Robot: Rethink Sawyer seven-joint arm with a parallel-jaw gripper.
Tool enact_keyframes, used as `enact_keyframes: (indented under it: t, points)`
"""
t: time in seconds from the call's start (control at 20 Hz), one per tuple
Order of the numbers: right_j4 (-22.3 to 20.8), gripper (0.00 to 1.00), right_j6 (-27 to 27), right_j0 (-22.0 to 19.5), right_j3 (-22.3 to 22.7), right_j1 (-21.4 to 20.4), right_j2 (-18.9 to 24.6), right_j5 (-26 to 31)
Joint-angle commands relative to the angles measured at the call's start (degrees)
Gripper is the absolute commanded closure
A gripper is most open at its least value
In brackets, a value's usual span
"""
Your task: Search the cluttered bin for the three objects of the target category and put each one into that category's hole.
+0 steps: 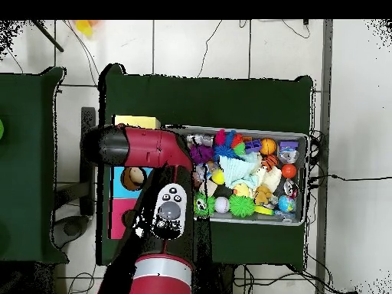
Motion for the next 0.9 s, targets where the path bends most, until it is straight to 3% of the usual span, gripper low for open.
enact_keyframes:
  t: [0.05, 0.4, 0.6, 0.9]
  points:
    - [0.69, 1.0, 7.48, -0.68, 3.36, 2.13, 4.87, -2.53]
    - [0.42, 1.0, 8.29, 0.2, 2.67, 1.66, 3.41, -1.05]
    - [0.24, 1.0, 8.92, 1.14, 1.28, 0.16, 1.39, 3.92]
    - [0.78, 1.0, 9.2, 1.49, 1.67, 0.99, 1.64, 2.01]
